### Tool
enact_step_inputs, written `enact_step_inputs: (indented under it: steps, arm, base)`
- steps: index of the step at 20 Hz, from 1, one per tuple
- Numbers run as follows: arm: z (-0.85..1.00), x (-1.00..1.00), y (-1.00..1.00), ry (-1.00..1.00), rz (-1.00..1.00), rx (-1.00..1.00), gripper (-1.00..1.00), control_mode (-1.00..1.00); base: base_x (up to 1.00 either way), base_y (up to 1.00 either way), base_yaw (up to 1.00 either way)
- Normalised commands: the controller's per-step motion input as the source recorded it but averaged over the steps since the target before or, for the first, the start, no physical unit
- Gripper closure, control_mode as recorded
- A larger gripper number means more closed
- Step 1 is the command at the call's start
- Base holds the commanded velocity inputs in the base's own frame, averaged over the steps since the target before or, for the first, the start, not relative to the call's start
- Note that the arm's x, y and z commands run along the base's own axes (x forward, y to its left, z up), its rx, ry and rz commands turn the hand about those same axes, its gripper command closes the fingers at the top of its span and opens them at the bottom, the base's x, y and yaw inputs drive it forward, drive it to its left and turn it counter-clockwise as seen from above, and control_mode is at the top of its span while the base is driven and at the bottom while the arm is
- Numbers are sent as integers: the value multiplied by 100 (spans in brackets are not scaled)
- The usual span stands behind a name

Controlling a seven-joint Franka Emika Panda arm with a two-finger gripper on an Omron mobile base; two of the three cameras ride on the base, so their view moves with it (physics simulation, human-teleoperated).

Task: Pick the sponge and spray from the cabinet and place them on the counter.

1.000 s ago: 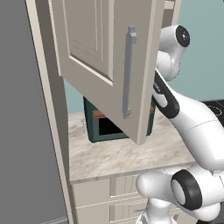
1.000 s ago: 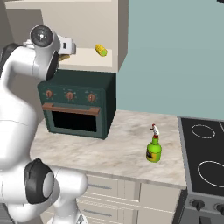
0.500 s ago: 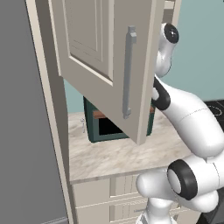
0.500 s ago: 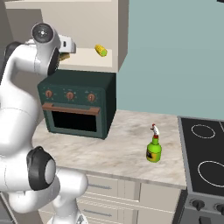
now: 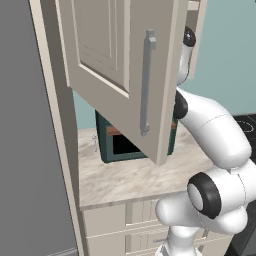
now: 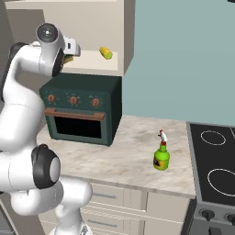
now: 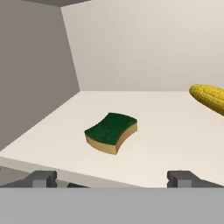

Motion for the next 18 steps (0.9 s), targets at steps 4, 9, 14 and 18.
enact_step_inputs:
  steps: [4, 9, 14, 18]
  arm:
    - [-16, 16, 9, 0, 0, 0, -100, -100]
    - [-1, 24, 14, 0, 0, 0, -100, -100]
    - [0, 20, 12, 1, 0, -2, -100, -100]
    - [0, 12, 1, 3, 0, -3, -100, -100]
  base:
    - [0, 0, 0]
    - [0, 0, 0]
    - [0, 0, 0]
    - [0, 0, 0]
